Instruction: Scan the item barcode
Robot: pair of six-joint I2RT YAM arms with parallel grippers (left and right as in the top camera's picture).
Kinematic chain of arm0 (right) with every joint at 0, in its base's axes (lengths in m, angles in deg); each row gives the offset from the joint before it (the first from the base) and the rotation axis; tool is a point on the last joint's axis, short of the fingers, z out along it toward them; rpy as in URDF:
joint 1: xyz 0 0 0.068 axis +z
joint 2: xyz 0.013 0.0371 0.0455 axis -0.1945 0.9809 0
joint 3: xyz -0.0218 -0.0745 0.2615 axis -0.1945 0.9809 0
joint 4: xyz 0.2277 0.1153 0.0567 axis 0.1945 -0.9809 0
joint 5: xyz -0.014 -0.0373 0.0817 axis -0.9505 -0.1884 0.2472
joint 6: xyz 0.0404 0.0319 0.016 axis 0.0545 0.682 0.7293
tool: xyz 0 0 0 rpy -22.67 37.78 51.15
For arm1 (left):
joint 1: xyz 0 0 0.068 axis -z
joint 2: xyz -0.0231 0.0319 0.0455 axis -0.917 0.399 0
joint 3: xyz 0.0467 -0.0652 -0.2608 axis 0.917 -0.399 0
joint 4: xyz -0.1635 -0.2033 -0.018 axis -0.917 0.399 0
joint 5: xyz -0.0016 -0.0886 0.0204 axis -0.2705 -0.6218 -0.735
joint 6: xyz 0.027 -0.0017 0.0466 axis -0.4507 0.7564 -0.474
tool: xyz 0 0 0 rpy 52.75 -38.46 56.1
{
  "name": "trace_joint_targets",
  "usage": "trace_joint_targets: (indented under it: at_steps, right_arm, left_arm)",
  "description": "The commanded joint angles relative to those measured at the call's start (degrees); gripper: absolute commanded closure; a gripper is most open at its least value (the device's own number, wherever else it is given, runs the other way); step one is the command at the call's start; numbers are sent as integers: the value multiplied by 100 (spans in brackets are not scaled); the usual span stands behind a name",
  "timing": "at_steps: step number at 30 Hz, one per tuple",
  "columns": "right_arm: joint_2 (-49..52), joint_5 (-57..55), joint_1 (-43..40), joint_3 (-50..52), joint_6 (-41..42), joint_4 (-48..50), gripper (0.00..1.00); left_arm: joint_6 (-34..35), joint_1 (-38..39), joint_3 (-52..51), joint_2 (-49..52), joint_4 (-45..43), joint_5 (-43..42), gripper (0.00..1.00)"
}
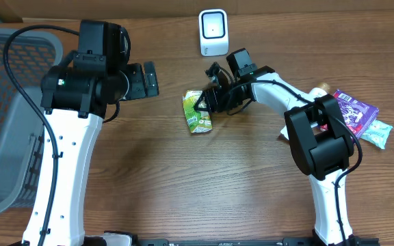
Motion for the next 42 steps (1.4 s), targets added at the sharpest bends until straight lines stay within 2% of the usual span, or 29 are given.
trace_joint_targets:
  at_steps: [1,5,13,15,17,19,27,34,42]
  right_arm:
    - [81,107,42,-79,372,280,49]
    - [138,111,42,-79,660,398,66]
    - [431,540,144,-79,726,361,68]
    - [426,649,142,-85,728,354,75]
    - [426,920,81,-109,726,356,89]
    - [422,1211,-22,-155,726,352,96]
    - [142,2262,-479,-249,614,354,96]
    - [-678,3206,-592,-249,522,345,96]
    - [-2100,3021,-723,-249,529,334,96]
  left_arm:
    - [37,-22,101,22,-7,74,0]
    - [37,-22,101,22,-7,74,0]
    - [39,-22,101,22,-7,74,0]
    - [39,-22,101,22,-7,74,0]
    - [39,-22,101,22,-7,74,1]
    - [39,-22,101,22,-7,74,0]
    - [37,-22,101,22,-7,74,0]
    - [37,-22,101,22,-7,74,0]
    - [37,-22,101,22,-7,74,0]
